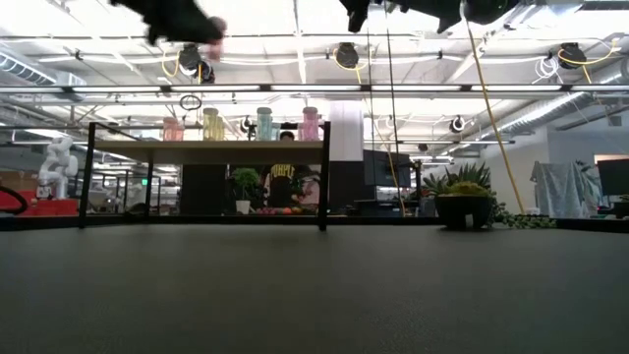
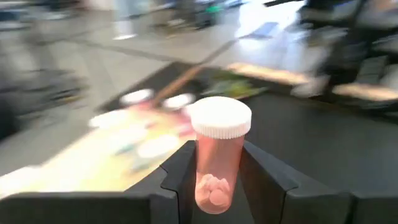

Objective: Pick and place medicine bottles onto shelf by color
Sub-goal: Put the orange pill bottle on the shelf aligned with the other orange pill bottles

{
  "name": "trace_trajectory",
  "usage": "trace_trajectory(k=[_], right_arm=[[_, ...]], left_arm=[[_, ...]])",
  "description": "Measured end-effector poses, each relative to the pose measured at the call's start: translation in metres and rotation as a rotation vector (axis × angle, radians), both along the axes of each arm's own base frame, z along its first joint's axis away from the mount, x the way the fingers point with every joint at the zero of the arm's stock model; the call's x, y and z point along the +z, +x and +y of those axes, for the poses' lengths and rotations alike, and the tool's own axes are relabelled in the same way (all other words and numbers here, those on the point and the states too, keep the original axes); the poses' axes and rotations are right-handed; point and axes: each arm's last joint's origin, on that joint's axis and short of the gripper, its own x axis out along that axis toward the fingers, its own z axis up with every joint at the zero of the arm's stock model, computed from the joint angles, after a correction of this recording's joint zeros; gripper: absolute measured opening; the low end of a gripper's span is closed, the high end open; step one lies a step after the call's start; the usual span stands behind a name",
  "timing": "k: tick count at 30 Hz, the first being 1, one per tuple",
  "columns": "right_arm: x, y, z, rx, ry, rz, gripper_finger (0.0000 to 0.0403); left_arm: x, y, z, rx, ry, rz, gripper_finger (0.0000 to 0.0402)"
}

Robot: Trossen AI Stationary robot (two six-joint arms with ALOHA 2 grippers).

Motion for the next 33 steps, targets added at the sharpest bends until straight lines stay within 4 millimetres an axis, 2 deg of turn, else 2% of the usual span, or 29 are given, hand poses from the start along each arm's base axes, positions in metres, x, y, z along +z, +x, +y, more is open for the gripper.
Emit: trace_trajectory(k=[3,6,11,16,20,33], right_arm=[[-0.004,0.000,-0.001,-0.016,0.003,0.012,0.0240],[-0.007,-0.001,-0.002,-0.057,0.008,0.015,0.0240],[-0.007,0.000,-0.003,-0.060,0.001,0.015,0.0240],[-0.007,0.000,-0.003,-0.061,0.001,0.015,0.0240],[-0.009,0.000,-0.004,-0.085,0.007,0.030,0.0240],[-0.010,0.000,-0.005,-0.110,0.023,0.045,0.0240]], left_arm=[[0.001,-0.025,0.006,0.173,0.044,0.031,0.0115],[-0.009,-0.047,0.011,0.274,0.050,0.003,0.0115],[-0.047,-0.072,0.015,0.371,0.034,-0.018,0.0115],[-0.085,-0.078,0.019,0.402,0.094,0.025,0.0115],[-0.103,-0.078,0.025,0.445,0.127,-0.004,0.0115],[-0.122,-0.086,0.044,0.632,0.095,-0.011,0.0115]])
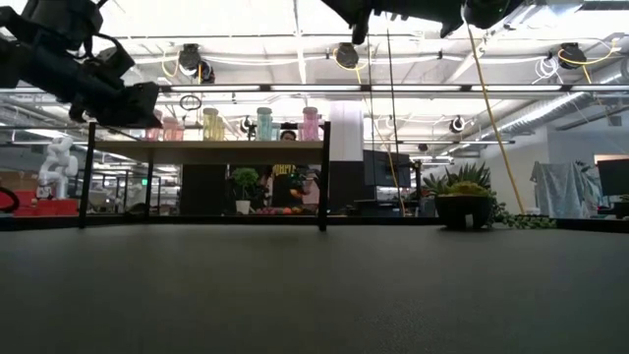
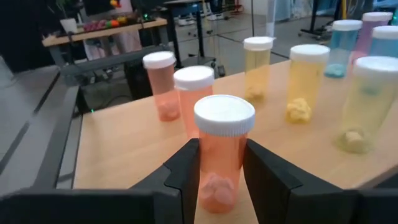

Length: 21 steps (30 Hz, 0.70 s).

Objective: Pick and place medicine bottles onto shelf by color
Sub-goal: Put the orange pill bottle on the shelf aligned with the other orange pill bottles

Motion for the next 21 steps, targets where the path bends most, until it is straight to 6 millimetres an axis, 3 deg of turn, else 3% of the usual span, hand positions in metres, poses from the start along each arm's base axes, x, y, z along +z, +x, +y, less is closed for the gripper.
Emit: trace_trajectory(k=[13,21], right_arm=[[0.0001,-0.0001,-0.0001,-0.001,-0.001,-0.002,0.0240],[-0.0017,0.0003,-0.0002,0.005,0.034,0.021,0.0240]], left_arm=[[-0.0016,-0.0002,0.0026,0.011,-0.048,-0.114,0.0121],[-0.0006,-0.0001,0.0027,0.013,-0.036,-0.112,0.0220]])
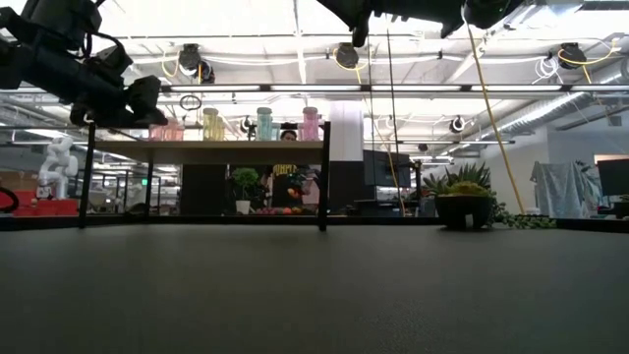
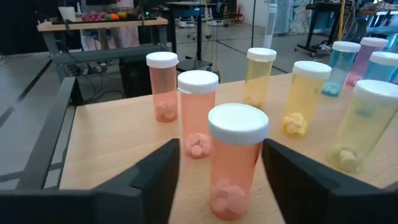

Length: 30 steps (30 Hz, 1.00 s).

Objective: Pick and place medicine bottles onto shelf by color
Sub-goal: Put the orange pill bottle on the shelf aligned with the other orange pill bottles, then return to Home Position

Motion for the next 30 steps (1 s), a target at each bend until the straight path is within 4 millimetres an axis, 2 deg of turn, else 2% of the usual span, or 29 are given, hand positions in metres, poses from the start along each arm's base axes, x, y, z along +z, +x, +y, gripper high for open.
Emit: trace_trajectory(k=[3,6,10,15,21,26,30], right_arm=[[0.000,0.000,0.000,0.001,0.001,0.002,0.0240],[0.000,0.000,0.000,0.002,0.000,0.002,0.0240],[0.000,0.000,0.000,0.017,0.022,0.005,0.0240],[-0.001,0.000,0.001,0.037,0.035,0.016,0.0240],[-0.004,0.000,0.000,0.022,-0.024,0.042,0.0240],[-0.028,0.001,0.002,0.025,-0.079,0.265,0.0235],[-0.036,-0.003,0.013,0.062,-0.084,0.384,0.0207]], left_arm=[[0.001,0.000,0.000,-0.006,0.016,0.006,0.0261],[0.011,0.002,-0.003,-0.076,0.056,-0.003,0.0296],[0.043,0.004,-0.011,-0.225,0.133,0.040,0.0338],[0.078,-0.001,-0.023,-0.332,0.125,0.111,0.0381],[0.118,-0.001,-0.036,-0.489,0.107,0.028,0.0392],[0.133,0.004,-0.044,-0.572,0.117,0.047,0.0392],[0.144,0.000,-0.049,-0.601,0.103,0.008,0.0392]])
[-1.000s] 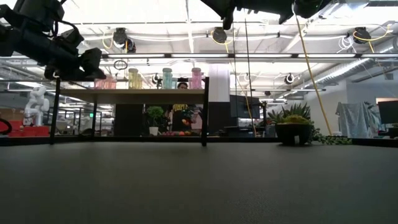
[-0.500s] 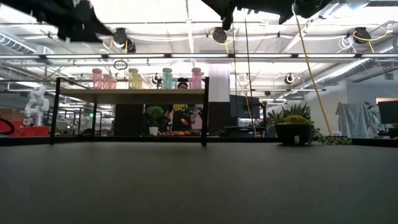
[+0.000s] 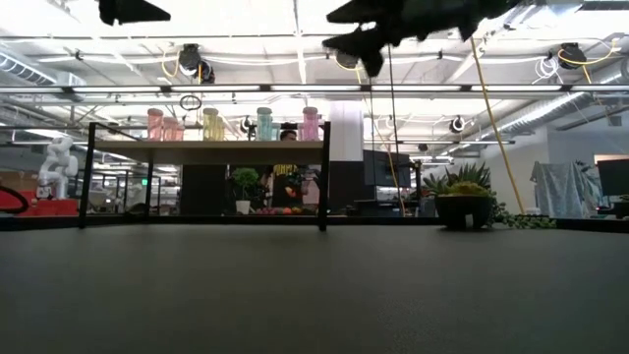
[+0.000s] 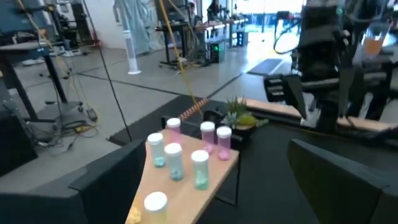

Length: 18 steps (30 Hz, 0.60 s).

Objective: Pick and place medicine bottles onto shelf by color
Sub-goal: Return to Home Position

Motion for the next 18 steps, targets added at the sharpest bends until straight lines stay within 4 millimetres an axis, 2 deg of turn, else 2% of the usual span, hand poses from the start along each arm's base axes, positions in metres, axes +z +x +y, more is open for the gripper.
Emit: trace_trajectory(k=[3,6,8,12,16,18], right_arm=[[0.010,-0.013,0.011,-0.028,-0.024,0.028,0.0170],[0.021,-0.036,0.026,-0.065,-0.070,0.096,0.0120],[0.028,-0.053,0.035,-0.100,-0.149,0.138,0.0083],[0.039,-0.085,0.044,-0.194,-0.302,0.186,0.0014],[0.039,-0.108,0.044,-0.261,-0.299,0.152,0.0012],[0.034,-0.120,0.045,-0.268,-0.285,0.112,0.0009]], left_arm=[[0.014,-0.008,-0.001,0.007,-0.021,-0.030,0.0388],[0.021,-0.015,-0.003,-0.012,-0.007,-0.002,0.0347],[0.018,-0.014,-0.004,-0.024,0.012,0.033,0.0297],[0.005,-0.008,-0.005,-0.052,0.046,0.090,0.0167],[-0.012,0.001,-0.005,-0.096,0.037,0.098,0.0045],[-0.020,0.002,-0.005,-0.117,0.034,0.082,0.0013]])
